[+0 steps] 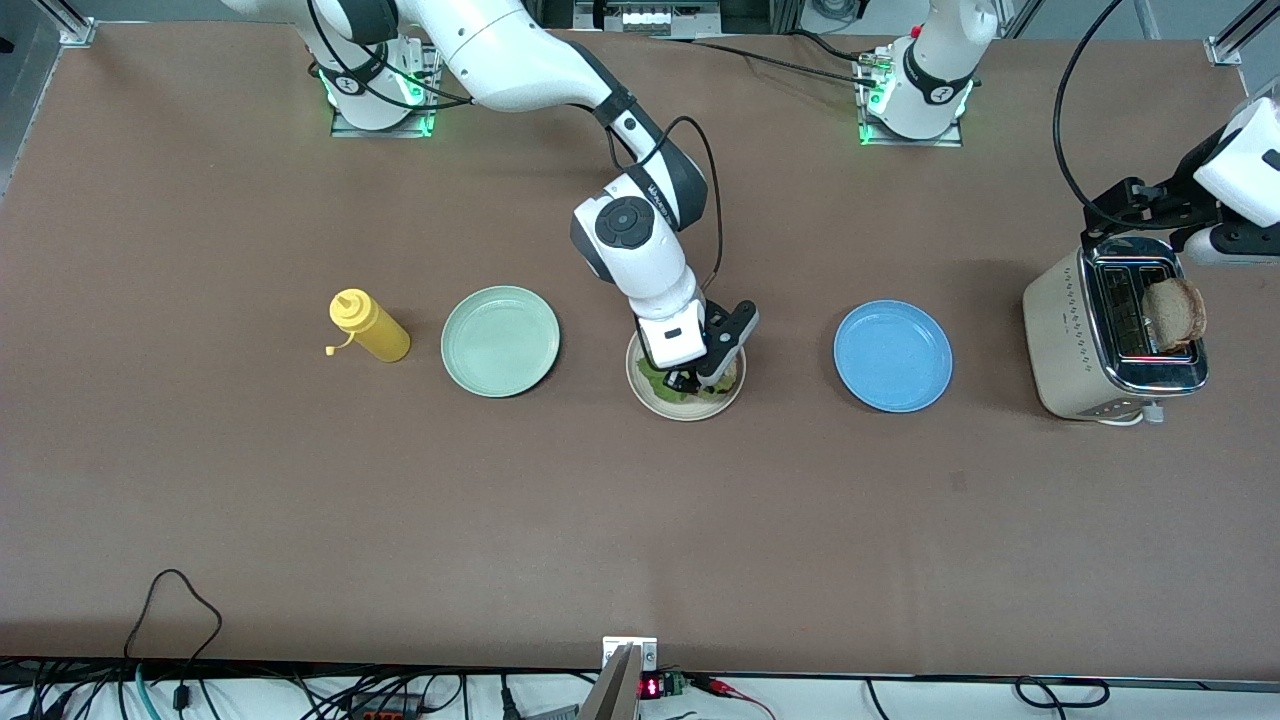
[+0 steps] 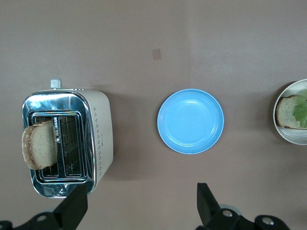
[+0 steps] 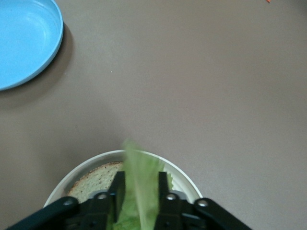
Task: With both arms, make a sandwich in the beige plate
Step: 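Lower the lettuce onto the toast and open the right gripper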
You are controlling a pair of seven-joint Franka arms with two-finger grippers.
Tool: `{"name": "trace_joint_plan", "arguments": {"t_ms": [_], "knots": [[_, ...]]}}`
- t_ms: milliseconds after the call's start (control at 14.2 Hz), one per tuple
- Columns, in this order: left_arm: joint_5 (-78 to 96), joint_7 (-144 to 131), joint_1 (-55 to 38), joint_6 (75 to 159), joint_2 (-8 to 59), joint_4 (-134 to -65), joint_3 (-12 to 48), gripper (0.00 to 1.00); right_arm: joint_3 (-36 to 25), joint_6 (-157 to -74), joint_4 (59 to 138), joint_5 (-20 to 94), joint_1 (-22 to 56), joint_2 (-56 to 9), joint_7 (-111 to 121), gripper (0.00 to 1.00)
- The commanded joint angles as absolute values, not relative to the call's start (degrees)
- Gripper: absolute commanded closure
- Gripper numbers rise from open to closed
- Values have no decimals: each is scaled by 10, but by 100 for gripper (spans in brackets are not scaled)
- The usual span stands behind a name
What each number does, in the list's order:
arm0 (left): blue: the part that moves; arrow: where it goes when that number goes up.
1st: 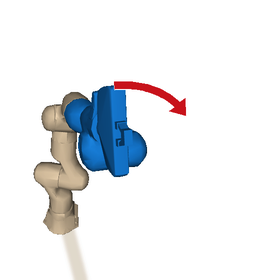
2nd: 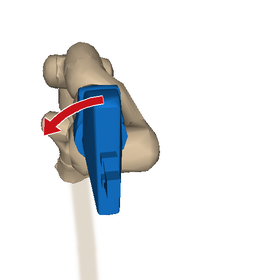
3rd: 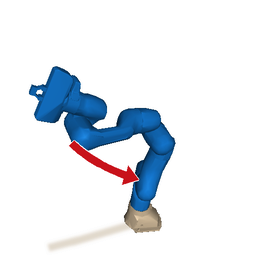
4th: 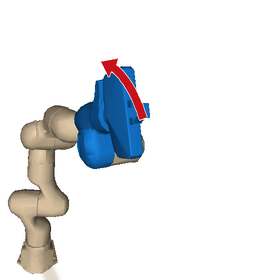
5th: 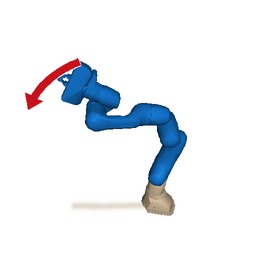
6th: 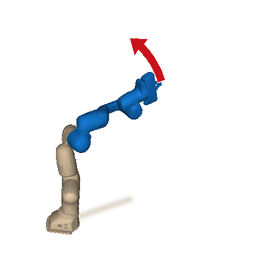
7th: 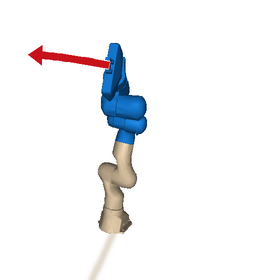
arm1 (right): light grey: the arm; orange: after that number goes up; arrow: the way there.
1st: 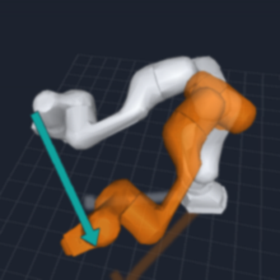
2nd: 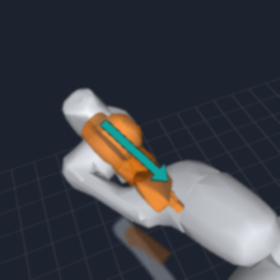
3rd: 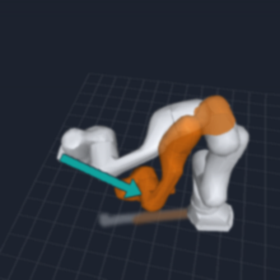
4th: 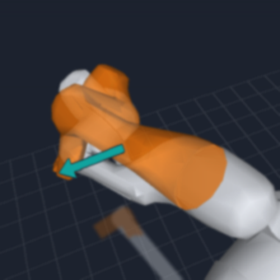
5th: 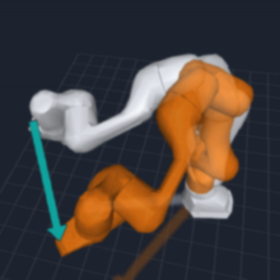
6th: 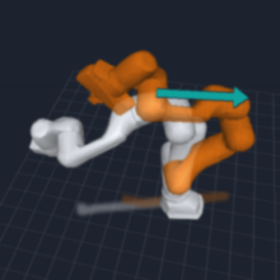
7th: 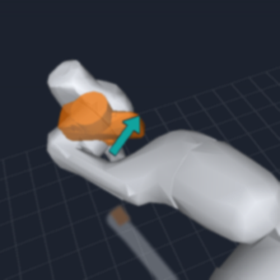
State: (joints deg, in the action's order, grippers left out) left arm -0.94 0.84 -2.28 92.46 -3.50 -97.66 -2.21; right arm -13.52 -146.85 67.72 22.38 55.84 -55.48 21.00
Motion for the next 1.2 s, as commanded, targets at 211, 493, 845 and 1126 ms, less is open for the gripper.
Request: {"name": "trace_joint_plan", "arguments": {"t_ms": [211,493,845,1126], "knots": [[-18,20,-24,922,-40,-978,-24,0,-144,-1372,662,233,554,-510,178,0],[-18,20,-24,922,-40,-979,-25,0,-163,-1277,663,232,531,-450,157,0],[-18,20,-22,921,-39,-978,-25,0,-239,-1167,663,232,522,-403,157,0],[-16,20,-21,922,-34,-975,-25,0,-242,-1089,662,213,456,-368,146,0]]}}
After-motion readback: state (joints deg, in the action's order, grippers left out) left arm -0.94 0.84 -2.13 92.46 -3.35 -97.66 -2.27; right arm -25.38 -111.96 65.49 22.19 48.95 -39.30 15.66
